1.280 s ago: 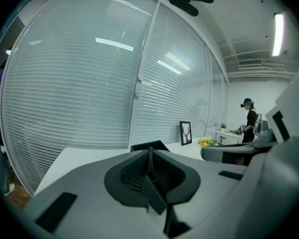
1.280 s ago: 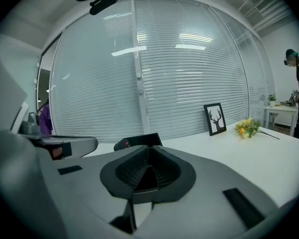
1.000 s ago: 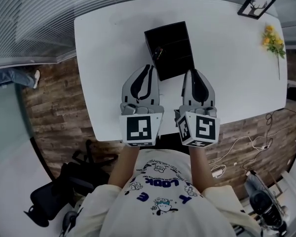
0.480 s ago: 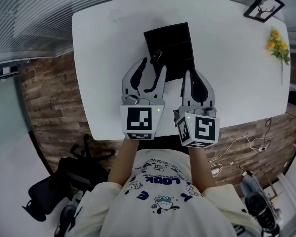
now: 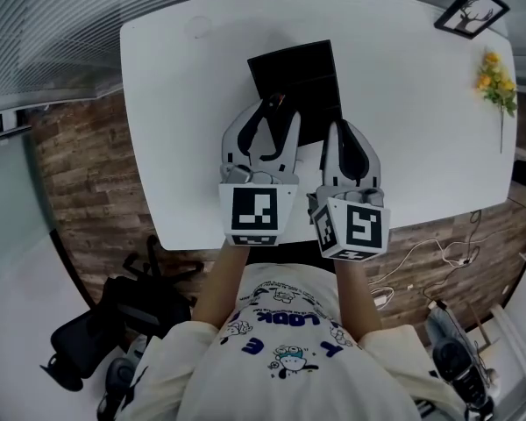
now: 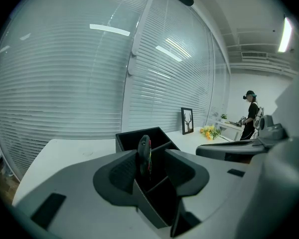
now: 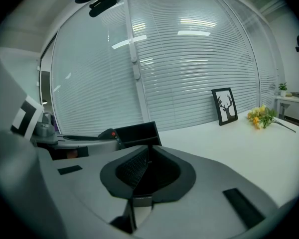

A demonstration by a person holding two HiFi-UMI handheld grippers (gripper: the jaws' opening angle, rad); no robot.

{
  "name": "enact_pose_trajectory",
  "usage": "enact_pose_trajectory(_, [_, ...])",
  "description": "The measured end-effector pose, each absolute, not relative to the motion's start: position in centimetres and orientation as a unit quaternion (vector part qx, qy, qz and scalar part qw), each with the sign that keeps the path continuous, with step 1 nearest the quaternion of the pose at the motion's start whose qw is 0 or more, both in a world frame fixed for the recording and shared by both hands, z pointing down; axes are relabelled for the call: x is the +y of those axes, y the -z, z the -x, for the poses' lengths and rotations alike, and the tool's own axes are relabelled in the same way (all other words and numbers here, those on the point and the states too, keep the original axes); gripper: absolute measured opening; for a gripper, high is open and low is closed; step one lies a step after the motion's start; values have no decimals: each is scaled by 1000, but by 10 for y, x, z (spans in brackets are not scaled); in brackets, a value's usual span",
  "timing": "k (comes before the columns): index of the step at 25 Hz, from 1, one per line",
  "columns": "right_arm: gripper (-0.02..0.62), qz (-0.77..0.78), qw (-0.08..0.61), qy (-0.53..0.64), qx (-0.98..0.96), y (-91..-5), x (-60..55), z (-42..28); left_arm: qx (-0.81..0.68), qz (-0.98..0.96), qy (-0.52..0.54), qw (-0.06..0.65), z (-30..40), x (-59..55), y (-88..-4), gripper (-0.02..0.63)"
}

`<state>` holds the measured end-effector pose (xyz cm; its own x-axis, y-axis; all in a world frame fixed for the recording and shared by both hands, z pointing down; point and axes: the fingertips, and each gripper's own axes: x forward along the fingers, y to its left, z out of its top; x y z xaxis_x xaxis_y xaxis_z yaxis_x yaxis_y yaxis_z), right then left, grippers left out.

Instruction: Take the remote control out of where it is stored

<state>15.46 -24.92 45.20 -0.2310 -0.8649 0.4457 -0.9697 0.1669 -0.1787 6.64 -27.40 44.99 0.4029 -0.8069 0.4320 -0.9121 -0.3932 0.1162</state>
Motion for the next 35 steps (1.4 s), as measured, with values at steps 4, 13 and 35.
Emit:
enact_pose_trajectory(4, [46, -608, 122, -219, -754, -454, -251, -155, -526, -817, -165, 170, -69, -278, -453, 167])
enact_pose_trajectory(13, [46, -608, 127, -224, -751, -462, -258, -160, -517, -814, -207, 167, -79, -287, -468, 121])
enact_pose_trajectory(35, [46, -601, 112, -210, -763, -442, -249, -150, -525, -816, -165, 178, -66, -277, -436, 69])
